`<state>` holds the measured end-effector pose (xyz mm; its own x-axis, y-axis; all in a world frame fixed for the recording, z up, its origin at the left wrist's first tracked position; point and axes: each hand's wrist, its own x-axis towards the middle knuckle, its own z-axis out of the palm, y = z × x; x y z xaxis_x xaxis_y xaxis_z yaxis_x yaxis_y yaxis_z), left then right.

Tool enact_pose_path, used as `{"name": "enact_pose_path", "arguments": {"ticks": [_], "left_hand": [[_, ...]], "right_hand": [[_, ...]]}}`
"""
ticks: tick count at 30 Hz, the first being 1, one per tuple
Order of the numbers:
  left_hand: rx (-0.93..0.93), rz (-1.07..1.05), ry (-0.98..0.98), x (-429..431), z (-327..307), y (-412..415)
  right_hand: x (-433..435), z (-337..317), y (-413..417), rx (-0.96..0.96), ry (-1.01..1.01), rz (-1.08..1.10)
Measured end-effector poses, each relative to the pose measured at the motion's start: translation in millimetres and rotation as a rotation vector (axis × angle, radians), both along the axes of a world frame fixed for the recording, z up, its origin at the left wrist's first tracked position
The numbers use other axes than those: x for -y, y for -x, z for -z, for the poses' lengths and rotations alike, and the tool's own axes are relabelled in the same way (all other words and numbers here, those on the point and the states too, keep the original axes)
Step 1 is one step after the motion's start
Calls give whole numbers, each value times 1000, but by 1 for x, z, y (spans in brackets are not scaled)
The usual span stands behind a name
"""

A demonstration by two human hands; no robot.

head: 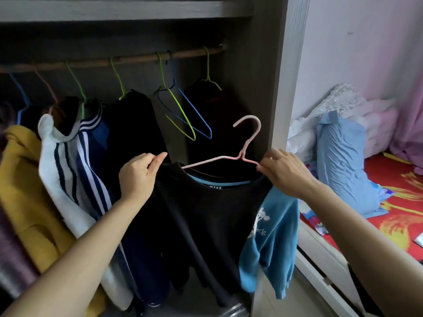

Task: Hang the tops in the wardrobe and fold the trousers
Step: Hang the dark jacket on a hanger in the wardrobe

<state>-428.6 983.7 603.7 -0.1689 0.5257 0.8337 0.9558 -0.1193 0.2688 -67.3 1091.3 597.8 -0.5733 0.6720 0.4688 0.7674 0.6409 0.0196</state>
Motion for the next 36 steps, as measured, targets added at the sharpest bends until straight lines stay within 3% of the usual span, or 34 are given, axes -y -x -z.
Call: {"name": "enact_pose_path", "arguments": {"ticks": [4,12,14,17,18,21,24,28,33,36], "left_hand": [[79,-16,54,-4,-8,-5],[117,54,122,-16,-21,-23],[114,102,138,-20,-22,-27],[127,158,153,-26,-26,-16],[146,171,159,-27,-27,-11],[215,233,197,-30,-28,-3],[337,314,206,-34,-30,-6],[401,399,259,-39,-29,-14],[426,607,379,-39,-39,-4],[399,714,471,-46,-37,3]], "right_hand": [[12,-16,6,-215,167,-171],[29,-35,19,127,113,-125],[37,-36,30,35,88,-179],[44,-44,34,-341,81,-209],[44,-49,34,-383,84,-189],[47,-64,34,-276,76,-116],[52,-75,37,-321,56,-105],[59,-90,43,-154,229,-108],[70,-100,35,-413,63,14],[77,-106,39,-476,162,74]]}}
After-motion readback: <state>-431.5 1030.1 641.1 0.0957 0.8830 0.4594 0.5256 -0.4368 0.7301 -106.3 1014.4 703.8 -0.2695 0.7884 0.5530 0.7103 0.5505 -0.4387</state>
